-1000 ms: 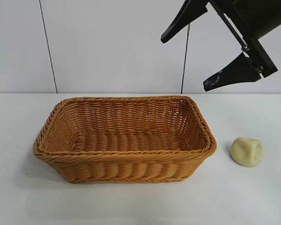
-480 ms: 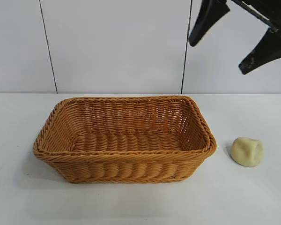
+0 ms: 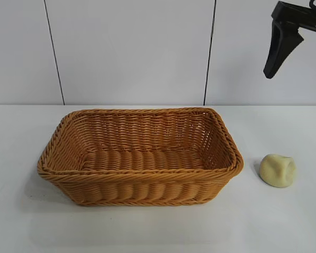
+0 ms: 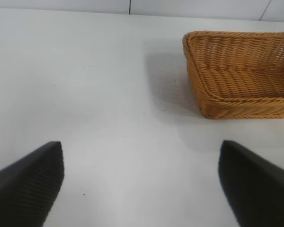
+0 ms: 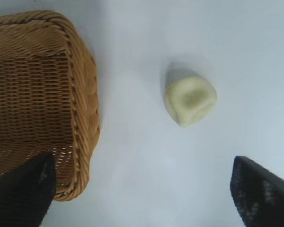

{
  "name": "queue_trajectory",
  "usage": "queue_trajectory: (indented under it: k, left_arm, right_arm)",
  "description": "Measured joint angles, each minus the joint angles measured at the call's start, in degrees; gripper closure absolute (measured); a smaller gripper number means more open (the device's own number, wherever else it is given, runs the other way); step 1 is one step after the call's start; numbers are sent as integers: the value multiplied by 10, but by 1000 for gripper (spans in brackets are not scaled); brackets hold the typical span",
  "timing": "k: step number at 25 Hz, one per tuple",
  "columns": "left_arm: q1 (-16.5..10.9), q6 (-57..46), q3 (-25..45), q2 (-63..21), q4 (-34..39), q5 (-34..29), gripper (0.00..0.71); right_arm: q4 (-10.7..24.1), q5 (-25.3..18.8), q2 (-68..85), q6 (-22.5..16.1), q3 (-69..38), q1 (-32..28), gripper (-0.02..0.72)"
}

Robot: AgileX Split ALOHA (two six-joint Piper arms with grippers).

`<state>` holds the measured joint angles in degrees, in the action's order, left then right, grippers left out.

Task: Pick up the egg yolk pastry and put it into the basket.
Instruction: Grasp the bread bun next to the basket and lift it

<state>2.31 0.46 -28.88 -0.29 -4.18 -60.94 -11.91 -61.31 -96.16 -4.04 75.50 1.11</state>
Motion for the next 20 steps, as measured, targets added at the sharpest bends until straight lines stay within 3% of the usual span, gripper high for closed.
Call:
queue_trajectory:
  k: [7,14,20]
  left_arm:
    - [0,0,0,0,1,1,56]
    - [0,0,0,0,0,1,56]
    - [0,0,0,0,0,1,56]
  right_arm:
    - [3,31,-61,-2,0,-4,10]
    - [42,53,-130,-31,0,-4,10]
    - [53,64,-185,-34,0,-4,10]
